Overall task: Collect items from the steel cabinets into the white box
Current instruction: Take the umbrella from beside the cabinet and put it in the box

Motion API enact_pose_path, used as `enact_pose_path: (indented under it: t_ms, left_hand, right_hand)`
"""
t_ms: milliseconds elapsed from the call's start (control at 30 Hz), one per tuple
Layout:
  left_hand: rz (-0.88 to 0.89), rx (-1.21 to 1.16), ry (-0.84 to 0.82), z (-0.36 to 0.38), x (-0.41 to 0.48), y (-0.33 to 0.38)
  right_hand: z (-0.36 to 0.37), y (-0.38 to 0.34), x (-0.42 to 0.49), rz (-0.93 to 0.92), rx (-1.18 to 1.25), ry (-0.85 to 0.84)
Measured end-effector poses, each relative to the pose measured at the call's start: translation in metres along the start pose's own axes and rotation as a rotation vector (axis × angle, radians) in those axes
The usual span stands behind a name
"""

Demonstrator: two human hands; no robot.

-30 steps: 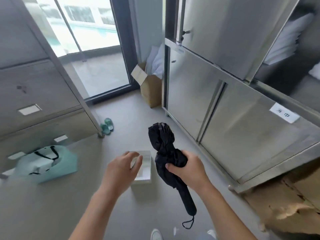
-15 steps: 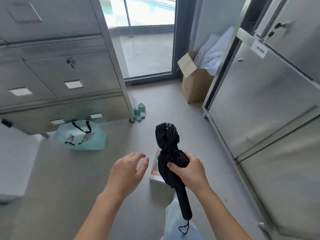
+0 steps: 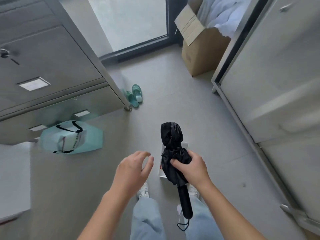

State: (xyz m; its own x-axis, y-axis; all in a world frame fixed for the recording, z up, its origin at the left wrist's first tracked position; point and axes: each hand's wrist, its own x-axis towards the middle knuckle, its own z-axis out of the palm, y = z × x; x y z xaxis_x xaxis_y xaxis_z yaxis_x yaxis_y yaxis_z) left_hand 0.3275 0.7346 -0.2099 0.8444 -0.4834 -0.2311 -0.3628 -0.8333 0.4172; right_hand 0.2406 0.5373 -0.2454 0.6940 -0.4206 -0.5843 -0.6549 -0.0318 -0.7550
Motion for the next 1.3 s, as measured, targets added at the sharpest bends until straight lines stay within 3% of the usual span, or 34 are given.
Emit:
enact_pose_path:
  t_ms: [167, 367, 567, 767, 1067, 1300]
  left_hand:
    - [0.023, -0.033, -0.148, 0.075, 0.058, -0.063]
    - [0.200, 0.118, -0.392, 0.191, 0.118, -0.142]
    - [0.236, 0.135, -0.506, 0.310, 0.164, -0.199]
    - [0.296, 0.184, -0.588, 0.403, 0.180, -0.236]
    - [0.277, 0.187, -0.592, 0.457, 0.198, -0.254]
    - [0.267, 0.171, -0.572, 0.471, 0.216, -0.244]
  right_hand:
    - [0.045, 0.066, 0.069, 0.162, -0.035, 0.076]
    - [0.107, 0.179, 0.142, 0.347, -0.041, 0.164]
    - [0.161, 0.294, 0.206, 0.435, -0.004, 0.228]
    - [0.189, 0.384, 0.273, 0.449, -0.118, 0.236]
    - [0.195, 0.421, 0.350, 0.366, -0.155, 0.372]
    - [0.191, 0.441, 0.371, 0.346, -0.066, 0.366]
